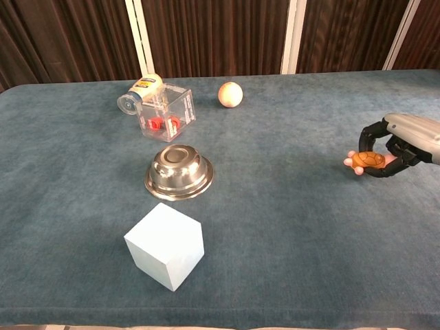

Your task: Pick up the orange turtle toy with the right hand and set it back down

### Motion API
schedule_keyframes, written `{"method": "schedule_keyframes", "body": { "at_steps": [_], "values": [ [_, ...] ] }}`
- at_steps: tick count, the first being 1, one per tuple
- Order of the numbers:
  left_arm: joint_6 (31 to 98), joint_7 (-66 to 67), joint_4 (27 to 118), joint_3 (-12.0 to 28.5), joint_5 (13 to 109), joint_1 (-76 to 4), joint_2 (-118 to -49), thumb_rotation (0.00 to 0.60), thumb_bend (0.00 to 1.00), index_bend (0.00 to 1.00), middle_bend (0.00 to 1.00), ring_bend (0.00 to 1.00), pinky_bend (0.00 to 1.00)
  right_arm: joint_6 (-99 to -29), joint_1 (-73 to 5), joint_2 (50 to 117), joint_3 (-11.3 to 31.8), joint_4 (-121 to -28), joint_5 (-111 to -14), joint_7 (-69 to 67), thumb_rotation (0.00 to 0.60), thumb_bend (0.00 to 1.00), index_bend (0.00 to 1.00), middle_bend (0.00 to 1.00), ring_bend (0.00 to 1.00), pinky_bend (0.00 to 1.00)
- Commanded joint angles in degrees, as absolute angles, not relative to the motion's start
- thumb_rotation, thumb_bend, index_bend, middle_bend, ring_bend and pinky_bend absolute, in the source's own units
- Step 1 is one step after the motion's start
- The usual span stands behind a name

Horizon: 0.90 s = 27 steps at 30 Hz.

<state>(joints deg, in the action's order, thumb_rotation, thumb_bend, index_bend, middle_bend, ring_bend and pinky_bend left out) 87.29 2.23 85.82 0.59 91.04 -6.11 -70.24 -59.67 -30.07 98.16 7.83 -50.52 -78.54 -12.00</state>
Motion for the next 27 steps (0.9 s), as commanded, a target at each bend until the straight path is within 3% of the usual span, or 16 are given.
{"method": "schedule_keyframes", "body": {
  "at_steps": [1, 6, 7, 11, 14, 17, 20, 27],
  "values": [
    [87.3, 2.3, 85.8, 0.6, 91.1, -6.1, -70.3, 0.600, 0.38, 0.07, 0.04, 0.08, 0.38, -60.4, -30.0, 98.4, 7.6, -49.7, -79.2, -11.9, 0.600, 1.00, 0.84, 0.63, 0.97, 0.97],
    [87.2, 2.3, 85.8, 0.6, 91.1, -6.2, -70.3, 0.600, 0.38, 0.07, 0.04, 0.08, 0.38, -59.6, -30.0, 98.2, 7.1, -49.2, -79.4, -12.4, 0.600, 0.97, 0.80, 0.63, 0.95, 0.96],
    [87.3, 2.3, 85.9, 0.6, 91.1, -6.1, -70.3, 0.600, 0.38, 0.07, 0.04, 0.08, 0.38, -58.9, -30.0, 97.9, 6.9, -49.6, -79.3, -12.2, 0.600, 0.91, 0.75, 0.61, 0.94, 0.96],
    [87.3, 2.3, 85.8, 0.5, 91.1, -6.1, -70.2, 0.600, 0.38, 0.08, 0.04, 0.08, 0.38, -58.4, -29.9, 96.6, 6.3, -51.2, -79.6, -10.9, 0.600, 0.44, 0.43, 0.39, 0.89, 0.91],
    [87.3, 2.4, 85.9, 0.5, 91.1, -6.1, -70.2, 0.600, 0.38, 0.08, 0.04, 0.08, 0.38, -59.3, -29.6, 96.1, 6.0, -51.9, -80.1, -9.6, 0.600, 0.23, 0.25, 0.26, 0.85, 0.88],
    [87.2, 2.5, 85.9, 0.5, 91.1, -6.2, -70.3, 0.600, 0.38, 0.08, 0.04, 0.08, 0.38, -59.2, -29.4, 95.1, 5.7, -53.2, -80.1, -7.8, 0.600, 0.11, 0.05, 0.15, 0.79, 0.86],
    [87.2, 2.5, 85.9, 0.5, 91.1, -6.2, -70.3, 0.600, 0.38, 0.08, 0.04, 0.08, 0.38, -59.3, -29.0, 93.8, 5.7, -55.3, -79.8, -6.1, 0.600, 0.06, 0.00, 0.10, 0.76, 0.85],
    [87.2, 2.5, 86.0, 0.5, 91.1, -6.2, -70.2, 0.600, 0.38, 0.09, 0.04, 0.08, 0.38, -60.5, -26.9, 87.4, 6.5, -65.6, -77.7, -4.6, 0.600, 0.05, 0.00, 0.07, 0.69, 0.81]
  ]
}}
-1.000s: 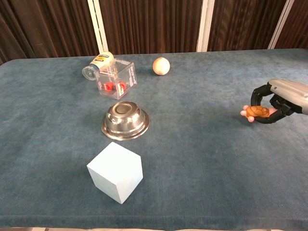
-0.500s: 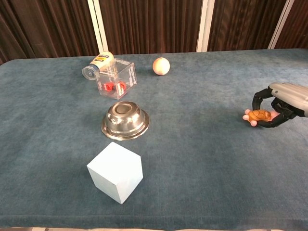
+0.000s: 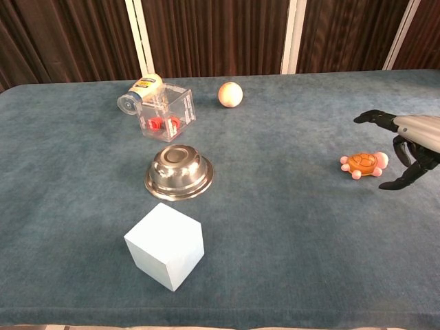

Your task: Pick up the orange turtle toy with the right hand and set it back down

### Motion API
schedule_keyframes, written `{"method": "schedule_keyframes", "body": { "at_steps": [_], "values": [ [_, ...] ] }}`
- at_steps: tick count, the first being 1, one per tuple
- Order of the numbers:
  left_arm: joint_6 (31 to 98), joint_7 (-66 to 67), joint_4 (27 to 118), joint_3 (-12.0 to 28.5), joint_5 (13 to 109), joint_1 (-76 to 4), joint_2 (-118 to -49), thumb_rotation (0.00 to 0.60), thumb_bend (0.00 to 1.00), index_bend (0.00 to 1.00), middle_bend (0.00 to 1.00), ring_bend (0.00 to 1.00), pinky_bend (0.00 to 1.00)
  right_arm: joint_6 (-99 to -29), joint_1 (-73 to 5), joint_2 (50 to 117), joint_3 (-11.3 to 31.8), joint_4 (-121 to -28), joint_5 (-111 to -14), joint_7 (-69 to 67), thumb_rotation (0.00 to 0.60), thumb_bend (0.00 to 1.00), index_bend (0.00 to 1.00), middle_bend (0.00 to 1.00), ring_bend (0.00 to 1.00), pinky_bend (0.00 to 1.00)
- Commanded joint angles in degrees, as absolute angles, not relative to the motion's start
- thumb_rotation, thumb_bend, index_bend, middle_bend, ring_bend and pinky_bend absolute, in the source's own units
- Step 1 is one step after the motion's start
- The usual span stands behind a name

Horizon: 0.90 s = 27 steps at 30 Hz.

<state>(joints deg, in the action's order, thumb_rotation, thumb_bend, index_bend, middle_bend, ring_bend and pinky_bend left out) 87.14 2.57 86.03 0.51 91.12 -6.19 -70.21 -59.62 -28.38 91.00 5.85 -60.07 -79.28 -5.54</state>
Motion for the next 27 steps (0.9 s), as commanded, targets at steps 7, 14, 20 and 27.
{"method": "schedule_keyframes", "body": {
  "at_steps": [7, 14, 20, 27],
  "values": [
    [87.0, 2.6, 85.9, 0.6, 90.9, -6.2, -70.3, 0.600, 0.38, 0.09, 0.04, 0.08, 0.38, -61.8, -21.1, 69.3, 4.6, -89.6, -71.6, 4.6, 0.600, 0.05, 0.00, 0.12, 0.28, 0.41],
    [86.6, 3.9, 86.6, 0.4, 91.0, -6.3, -70.2, 0.600, 0.38, 0.09, 0.04, 0.08, 0.38, -75.1, -12.5, 63.2, 2.5, -95.2, -73.3, 7.0, 0.600, 0.05, 0.04, 0.12, 0.11, 0.29],
    [85.7, 4.8, 86.8, 0.2, 90.7, -6.6, -70.3, 0.600, 0.38, 0.09, 0.04, 0.08, 0.38, -81.5, -9.6, 64.4, 2.1, -94.4, -77.3, 8.3, 0.600, 0.04, 0.10, 0.12, 0.10, 0.28],
    [86.7, 4.4, 87.0, 0.4, 90.5, -6.1, -70.1, 0.600, 0.38, 0.09, 0.04, 0.08, 0.38, -79.8, -9.4, 64.4, 1.0, -94.5, -79.0, 8.3, 0.600, 0.04, 0.10, 0.12, 0.10, 0.28]
  ]
}}
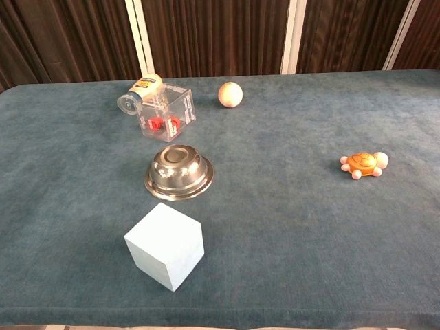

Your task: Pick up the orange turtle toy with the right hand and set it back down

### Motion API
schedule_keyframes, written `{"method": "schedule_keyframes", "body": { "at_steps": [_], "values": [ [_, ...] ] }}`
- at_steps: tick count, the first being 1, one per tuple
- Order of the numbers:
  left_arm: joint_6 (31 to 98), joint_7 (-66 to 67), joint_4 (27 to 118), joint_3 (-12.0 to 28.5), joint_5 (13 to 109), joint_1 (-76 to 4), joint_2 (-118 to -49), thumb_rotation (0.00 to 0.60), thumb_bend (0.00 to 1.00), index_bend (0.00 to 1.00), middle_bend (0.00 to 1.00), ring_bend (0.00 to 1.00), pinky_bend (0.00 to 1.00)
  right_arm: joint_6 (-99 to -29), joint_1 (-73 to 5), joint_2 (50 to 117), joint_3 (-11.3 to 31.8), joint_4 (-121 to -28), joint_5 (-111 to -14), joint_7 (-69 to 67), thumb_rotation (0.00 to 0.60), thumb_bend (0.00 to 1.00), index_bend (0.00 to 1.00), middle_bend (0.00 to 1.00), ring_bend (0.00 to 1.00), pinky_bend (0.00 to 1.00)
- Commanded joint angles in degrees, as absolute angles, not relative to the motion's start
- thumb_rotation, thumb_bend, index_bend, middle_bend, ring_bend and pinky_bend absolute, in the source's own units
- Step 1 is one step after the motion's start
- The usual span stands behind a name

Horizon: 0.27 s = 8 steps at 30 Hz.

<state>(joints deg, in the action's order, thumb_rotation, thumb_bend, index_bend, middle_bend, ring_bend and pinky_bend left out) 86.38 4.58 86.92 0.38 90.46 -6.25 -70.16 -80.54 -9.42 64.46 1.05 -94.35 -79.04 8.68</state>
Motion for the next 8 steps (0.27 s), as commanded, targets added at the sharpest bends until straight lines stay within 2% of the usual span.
{"method": "schedule_keyframes", "body": {
  "at_steps": [1, 8],
  "values": [
    [86.9, 4.3, 87.0, 0.4, 90.5, -6.0, -70.0, 0.600, 0.38, 0.09, 0.04, 0.08, 0.38, -79.5, -9.4, 64.4, 1.1, -94.5, -78.9, 8.2, 0.600, 0.04, 0.10, 0.12, 0.10, 0.28],
    [87.4, 4.5, 87.3, 0.4, 91.0, -5.8, -69.8, 0.600, 0.38, 0.09, 0.04, 0.08, 0.38, -79.2, -9.2, 64.5, 1.3, -94.3, -79.6, 8.0, 0.600, 0.04, 0.10, 0.12, 0.10, 0.28]
  ]
}}
